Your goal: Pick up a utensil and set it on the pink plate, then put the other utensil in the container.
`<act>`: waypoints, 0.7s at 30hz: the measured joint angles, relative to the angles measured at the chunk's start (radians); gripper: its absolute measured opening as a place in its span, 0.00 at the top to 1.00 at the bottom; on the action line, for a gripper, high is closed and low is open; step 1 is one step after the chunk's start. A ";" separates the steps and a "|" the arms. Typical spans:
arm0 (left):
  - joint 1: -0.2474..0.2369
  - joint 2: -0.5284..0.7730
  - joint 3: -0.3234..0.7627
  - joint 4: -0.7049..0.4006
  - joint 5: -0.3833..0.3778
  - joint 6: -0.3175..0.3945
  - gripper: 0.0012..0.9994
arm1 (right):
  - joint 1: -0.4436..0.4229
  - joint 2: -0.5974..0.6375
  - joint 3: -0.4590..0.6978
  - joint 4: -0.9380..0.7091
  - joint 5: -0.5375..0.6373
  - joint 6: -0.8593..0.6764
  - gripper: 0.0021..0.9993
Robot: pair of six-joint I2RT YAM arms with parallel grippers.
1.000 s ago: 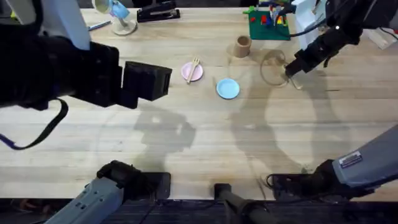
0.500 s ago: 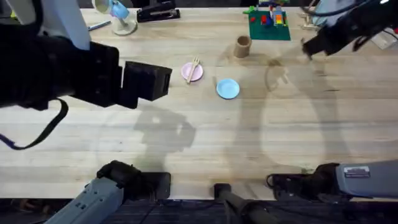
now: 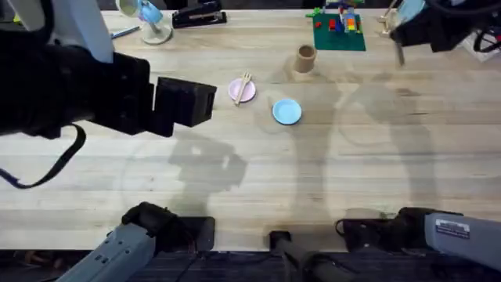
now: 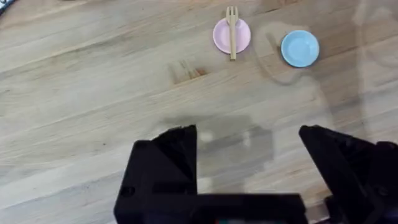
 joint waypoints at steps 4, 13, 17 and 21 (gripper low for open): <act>0.000 0.000 0.000 0.000 0.000 0.000 0.01 | 0.000 0.000 0.000 0.062 -0.190 -0.060 0.97; 0.000 0.000 0.000 0.000 0.000 0.000 0.01 | 0.005 0.043 0.000 0.186 -0.553 -0.161 0.97; 0.000 0.000 0.000 0.000 0.000 0.000 0.01 | 0.005 0.096 0.000 0.188 -0.668 -0.224 0.97; 0.000 0.000 0.000 0.000 0.000 0.003 0.01 | 0.005 0.159 0.000 0.208 -0.770 -0.288 0.97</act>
